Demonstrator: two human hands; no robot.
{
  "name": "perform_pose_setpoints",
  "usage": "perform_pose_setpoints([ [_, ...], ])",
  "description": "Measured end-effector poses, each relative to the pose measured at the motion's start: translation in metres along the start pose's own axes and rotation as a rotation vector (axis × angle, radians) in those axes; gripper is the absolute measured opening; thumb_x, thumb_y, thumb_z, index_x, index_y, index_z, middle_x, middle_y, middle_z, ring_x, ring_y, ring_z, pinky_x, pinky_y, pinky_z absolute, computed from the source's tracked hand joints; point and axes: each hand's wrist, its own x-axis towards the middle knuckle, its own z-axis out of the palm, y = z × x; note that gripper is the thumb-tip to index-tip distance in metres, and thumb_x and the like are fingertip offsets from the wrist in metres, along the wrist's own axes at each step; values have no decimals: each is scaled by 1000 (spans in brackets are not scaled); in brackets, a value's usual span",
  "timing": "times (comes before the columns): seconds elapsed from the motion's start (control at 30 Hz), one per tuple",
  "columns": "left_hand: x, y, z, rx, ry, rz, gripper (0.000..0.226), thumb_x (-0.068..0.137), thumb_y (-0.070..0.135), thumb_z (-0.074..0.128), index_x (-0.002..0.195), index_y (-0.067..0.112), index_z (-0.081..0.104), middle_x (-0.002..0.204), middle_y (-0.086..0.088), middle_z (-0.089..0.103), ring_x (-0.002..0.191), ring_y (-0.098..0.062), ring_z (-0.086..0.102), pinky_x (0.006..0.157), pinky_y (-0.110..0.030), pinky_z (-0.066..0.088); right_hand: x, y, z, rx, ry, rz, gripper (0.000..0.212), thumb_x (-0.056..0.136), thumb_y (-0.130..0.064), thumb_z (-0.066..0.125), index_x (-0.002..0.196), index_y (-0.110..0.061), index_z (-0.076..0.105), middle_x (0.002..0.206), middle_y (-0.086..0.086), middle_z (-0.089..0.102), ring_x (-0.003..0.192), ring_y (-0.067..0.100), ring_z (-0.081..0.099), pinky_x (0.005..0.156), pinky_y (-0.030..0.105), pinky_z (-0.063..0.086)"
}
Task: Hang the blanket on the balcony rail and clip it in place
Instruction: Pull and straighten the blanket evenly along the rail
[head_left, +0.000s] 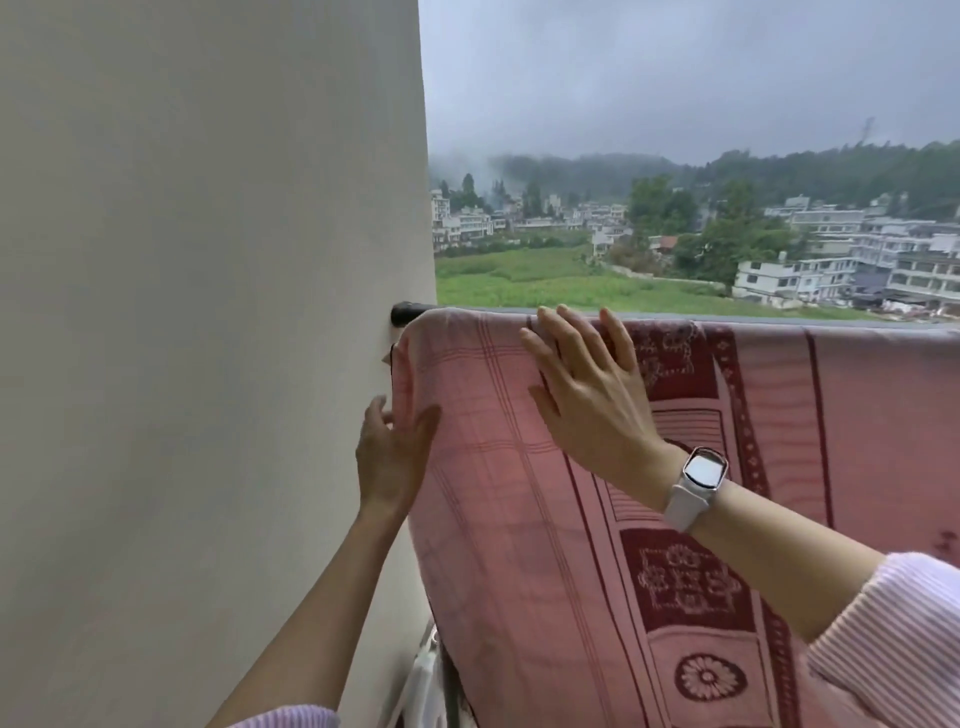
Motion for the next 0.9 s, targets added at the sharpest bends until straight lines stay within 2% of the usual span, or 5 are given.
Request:
perform_pose_setpoints([
  [0.1, -14, -14, -3, -14, -27, 18, 19, 84, 32, 61, 88, 13, 56, 78, 1, 56, 74, -17, 51, 60, -24, 39, -23, -19, 8, 23, -16, -23, 45, 84, -23, 46, 128, -11, 48, 138, 12, 46, 133, 25, 27, 112, 52, 13],
  [0.23, -22, -23, -20, 77, -3, 169, 41, 86, 22, 59, 56, 14, 33, 55, 2, 35, 54, -17, 31, 48, -20, 27, -40, -40, 15, 59, -95, -72, 56, 79, -34, 59, 128, -10, 44, 130, 11, 52, 125, 26, 37, 108, 51, 27],
  [0.43, -13, 12, -48, 105, 219, 472, 35, 87, 8, 56, 62, 16, 32, 57, 10, 32, 51, -6, 30, 51, -21, 24, -25, -54, 20, -33, -132, -56, 87, 65, -45, 70, 135, -7, 33, 135, 11, 39, 124, 29, 32, 103, 55, 30],
  [0.6, 25, 62, -53, 126, 297, 579, 18, 89, 7, 49, 73, 1, 51, 68, -11, 54, 61, -21, 45, 57, -22, 31, 24, -39, 1, 5, 155, -105, 16, 81, -30, 60, 81, -14, 61, 72, 0, 62, 63, 20, 59, 48, 27, 42],
  [0.9, 107, 169, -42, 162, 434, 750, 26, 95, 26, 43, 95, 4, 58, 95, -15, 68, 86, -34, 62, 71, -36, 46, 150, 22, -42, 245, 244, -52, 32, 88, -36, 50, 76, -9, 62, 62, 0, 65, 42, 10, 45, 42, 9, 23],
])
